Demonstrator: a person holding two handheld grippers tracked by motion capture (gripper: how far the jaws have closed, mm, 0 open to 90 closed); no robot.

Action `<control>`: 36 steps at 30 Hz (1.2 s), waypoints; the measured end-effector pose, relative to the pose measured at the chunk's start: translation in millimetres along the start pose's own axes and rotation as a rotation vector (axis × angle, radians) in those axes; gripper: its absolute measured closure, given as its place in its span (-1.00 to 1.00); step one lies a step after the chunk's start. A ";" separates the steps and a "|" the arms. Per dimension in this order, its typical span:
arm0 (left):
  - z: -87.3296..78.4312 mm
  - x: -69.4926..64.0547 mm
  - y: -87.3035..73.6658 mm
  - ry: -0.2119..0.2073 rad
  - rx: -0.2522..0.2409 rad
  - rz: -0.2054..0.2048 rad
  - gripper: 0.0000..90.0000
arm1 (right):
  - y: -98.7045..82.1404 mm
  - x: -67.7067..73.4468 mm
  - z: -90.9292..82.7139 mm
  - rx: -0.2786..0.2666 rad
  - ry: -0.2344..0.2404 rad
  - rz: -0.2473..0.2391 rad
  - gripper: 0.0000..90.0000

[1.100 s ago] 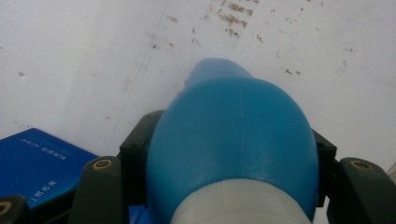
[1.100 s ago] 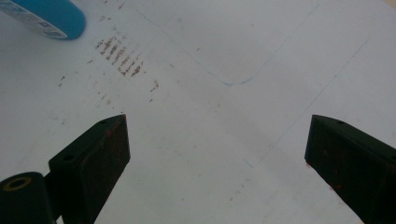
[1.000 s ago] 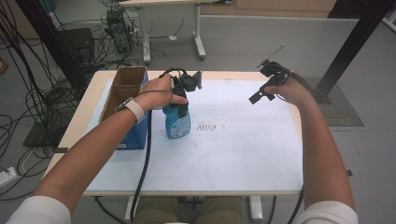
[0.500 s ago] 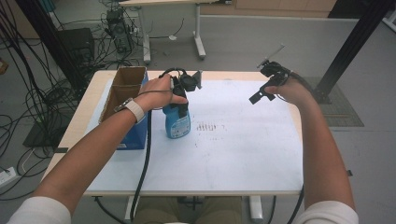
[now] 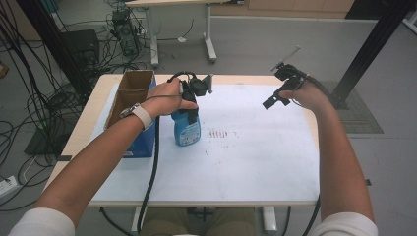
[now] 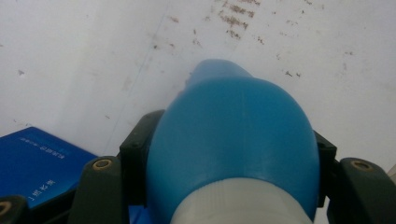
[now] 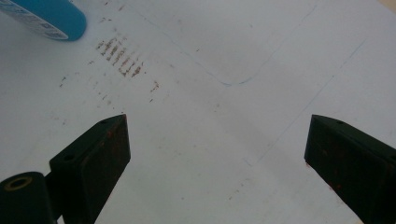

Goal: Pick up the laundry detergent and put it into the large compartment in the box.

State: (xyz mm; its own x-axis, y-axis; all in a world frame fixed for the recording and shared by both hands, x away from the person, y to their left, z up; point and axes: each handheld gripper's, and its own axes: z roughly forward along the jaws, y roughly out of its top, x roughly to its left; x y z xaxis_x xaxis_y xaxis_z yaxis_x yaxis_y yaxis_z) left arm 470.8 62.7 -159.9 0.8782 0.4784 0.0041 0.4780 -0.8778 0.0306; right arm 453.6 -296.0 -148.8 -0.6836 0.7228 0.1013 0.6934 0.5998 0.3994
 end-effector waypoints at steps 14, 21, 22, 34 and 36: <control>-0.1 -0.2 -1.1 0.001 -0.003 0.004 -0.15 | 0.2 0.7 -0.6 -0.001 -0.002 0.000 -0.85; 0.1 -0.4 -1.1 0.001 -0.004 0.001 -0.15 | 0.6 0.5 0.1 -0.005 0.000 -0.004 -0.85; -0.3 0.1 -0.7 0.001 0.000 0.007 -0.15 | 0.7 0.6 0.1 -0.003 0.000 -0.003 -0.85; -0.1 -0.4 -1.4 0.002 -0.004 0.004 -0.15 | 0.8 0.0 0.4 -0.006 0.001 -0.004 -0.85; -0.1 -0.2 -1.7 0.002 -0.005 0.003 -0.15 | 0.6 -0.1 0.2 -0.006 0.001 -0.003 -0.85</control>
State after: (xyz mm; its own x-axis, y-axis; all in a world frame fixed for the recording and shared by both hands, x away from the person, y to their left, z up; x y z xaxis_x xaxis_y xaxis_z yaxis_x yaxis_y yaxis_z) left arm 469.8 64.1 -159.9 0.8797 0.4756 0.0064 0.4751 -0.8792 0.0357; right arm 454.1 -295.6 -148.8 -0.6860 0.7205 0.1014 0.6900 0.5999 0.4050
